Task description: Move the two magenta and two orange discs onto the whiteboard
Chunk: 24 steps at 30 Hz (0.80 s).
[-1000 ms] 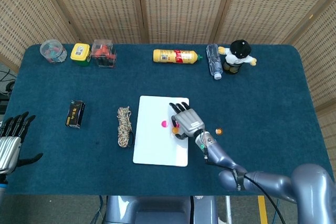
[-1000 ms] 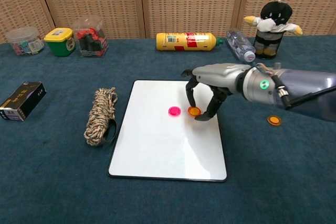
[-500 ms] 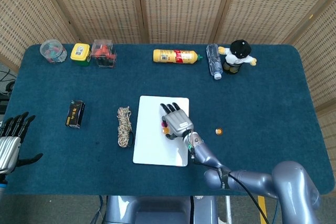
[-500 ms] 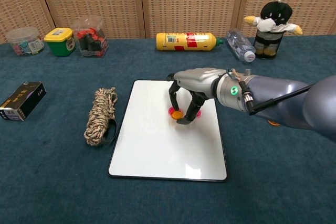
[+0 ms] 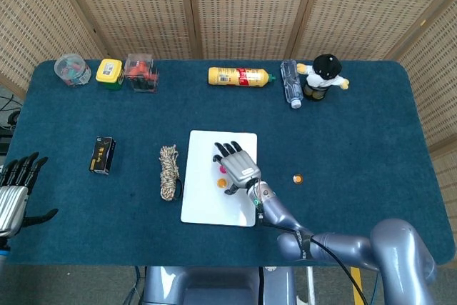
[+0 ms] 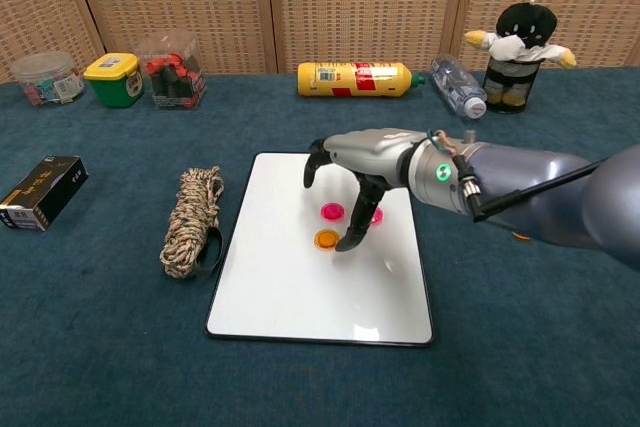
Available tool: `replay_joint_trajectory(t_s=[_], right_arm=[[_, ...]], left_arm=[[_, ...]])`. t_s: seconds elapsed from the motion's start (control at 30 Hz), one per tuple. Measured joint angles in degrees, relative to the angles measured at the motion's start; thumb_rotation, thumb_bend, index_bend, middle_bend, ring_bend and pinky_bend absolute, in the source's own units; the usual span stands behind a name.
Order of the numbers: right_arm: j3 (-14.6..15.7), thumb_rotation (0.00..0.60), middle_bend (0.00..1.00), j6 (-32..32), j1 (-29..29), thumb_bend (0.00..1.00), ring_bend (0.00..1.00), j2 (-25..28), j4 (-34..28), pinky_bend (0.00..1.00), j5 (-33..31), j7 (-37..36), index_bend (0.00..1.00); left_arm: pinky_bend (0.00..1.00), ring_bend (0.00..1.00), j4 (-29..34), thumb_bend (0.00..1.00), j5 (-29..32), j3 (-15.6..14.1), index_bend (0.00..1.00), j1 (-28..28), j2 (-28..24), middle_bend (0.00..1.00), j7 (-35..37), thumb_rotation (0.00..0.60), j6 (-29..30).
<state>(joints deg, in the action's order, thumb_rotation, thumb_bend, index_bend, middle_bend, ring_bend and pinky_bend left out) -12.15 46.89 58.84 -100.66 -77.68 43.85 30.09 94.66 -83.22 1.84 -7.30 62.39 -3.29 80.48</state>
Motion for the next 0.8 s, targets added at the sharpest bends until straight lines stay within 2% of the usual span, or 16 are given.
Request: replay_joint_trajectory(t_s=[0.2,0.43,0.57,0.8], right_arm=[[0.8,0.6,0.0,1.6,-1.2,0.16,0.0,3.9,-3.3,0.0,1.6,0.0,0.22],[4.2,0.6,0.0,4.5,-6.7,0.26,0.0,11.3,-6.8,0.0,5.6,-3.0,0.36],[6.1,0.6,0.0,5.3,-10.1,0.33,0.0,13.7,-7.1,0.0,7.6,-6.8,0.38],[8.6,0.6,0.0,5.1,-14.4,0.34,0.0,15.2,-5.0,0.0,11.6,-12.7,0.38]], left_arm=[[0.0,0.0,0.0,0.0,0.0,0.0,0.0,0.0,-0.1,0.0,0.1,0.6,0.0],[0.0,0.0,0.1,0.0,-0.3,-0.1,0.0,0.0,-0.1,0.0,0.0,0.6,0.0],[0.0,0.0,0.3,0.0,-0.6,-0.2,0.0,0.0,0.0,0.0,-0.4,0.6,0.1],[0.0,0.0,0.4,0.0,-0.7,-0.2,0.0,0.0,0.2,0.0,-0.8,0.6,0.4]])
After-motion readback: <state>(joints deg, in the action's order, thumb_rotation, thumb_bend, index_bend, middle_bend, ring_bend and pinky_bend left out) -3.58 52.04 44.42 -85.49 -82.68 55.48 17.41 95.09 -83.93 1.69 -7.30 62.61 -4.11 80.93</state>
